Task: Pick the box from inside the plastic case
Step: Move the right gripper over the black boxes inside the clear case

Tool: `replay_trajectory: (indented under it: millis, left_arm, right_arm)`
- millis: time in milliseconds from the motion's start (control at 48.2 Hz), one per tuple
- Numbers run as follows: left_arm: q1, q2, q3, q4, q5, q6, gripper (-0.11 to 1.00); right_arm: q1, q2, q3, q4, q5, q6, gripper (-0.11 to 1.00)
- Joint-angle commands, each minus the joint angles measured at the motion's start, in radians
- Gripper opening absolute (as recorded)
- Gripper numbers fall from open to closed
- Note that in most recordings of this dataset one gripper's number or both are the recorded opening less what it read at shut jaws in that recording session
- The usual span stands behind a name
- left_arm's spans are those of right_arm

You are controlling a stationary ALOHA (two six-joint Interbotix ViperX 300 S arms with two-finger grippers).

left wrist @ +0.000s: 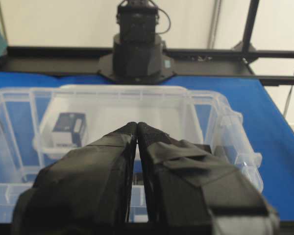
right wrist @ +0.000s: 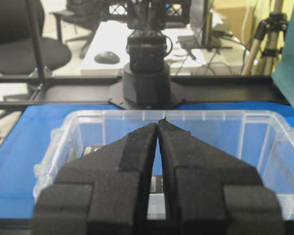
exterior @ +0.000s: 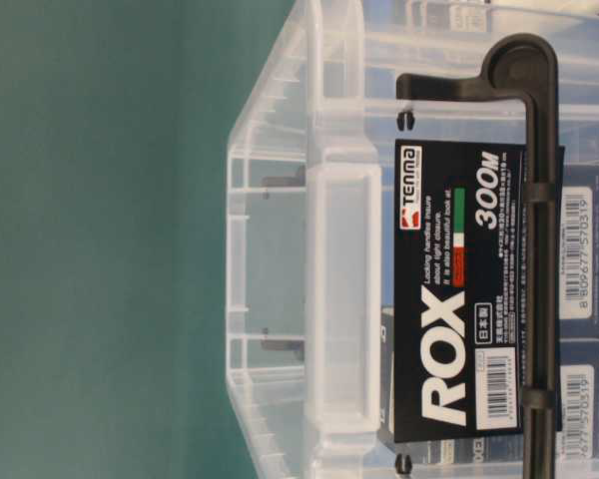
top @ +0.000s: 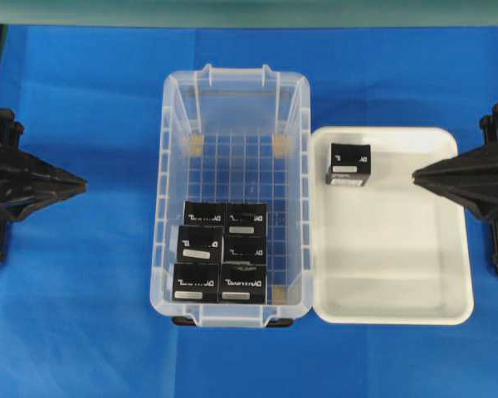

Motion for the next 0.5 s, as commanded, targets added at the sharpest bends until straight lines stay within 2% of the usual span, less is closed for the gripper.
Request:
replay_trajectory:
  millis: [0, 41, 83, 145, 311, 477]
  left_arm:
    - [-0.008, 0.011, -0.043, 0.017, -0.002, -0.009, 0.14]
    - [-0.008, 0.012, -0.048, 0.017, 0.003, -0.009, 0.12]
    - [-0.008, 0.014, -0.052, 0.017, 0.008, -0.009, 0.05]
    - [-0.008, 0.017, -0.058, 0.017, 0.021, -0.011, -0.02]
    - [-0.008, 0.023, -0.084, 0.017, 0.078, -0.009, -0.05]
    - [-0.009, 0.020, -0.104, 0.017, 0.184, -0.011, -0.05]
  right_arm:
    - [-0.012, 0.023, -0.023, 0.008, -0.003, 0.014, 0.14]
    - [-0.014, 0.048, -0.049, 0.046, 0.029, 0.018, 0.13]
    - [-0.015, 0.074, -0.078, 0.078, 0.074, 0.028, 0.07]
    - [-0.021, 0.121, -0.130, 0.103, 0.161, 0.043, 0.02]
    - [-0.026, 0.268, -0.308, 0.104, 0.405, 0.078, 0.00]
    - [-0.025, 0.422, -0.485, 0.104, 0.603, 0.081, 0.00]
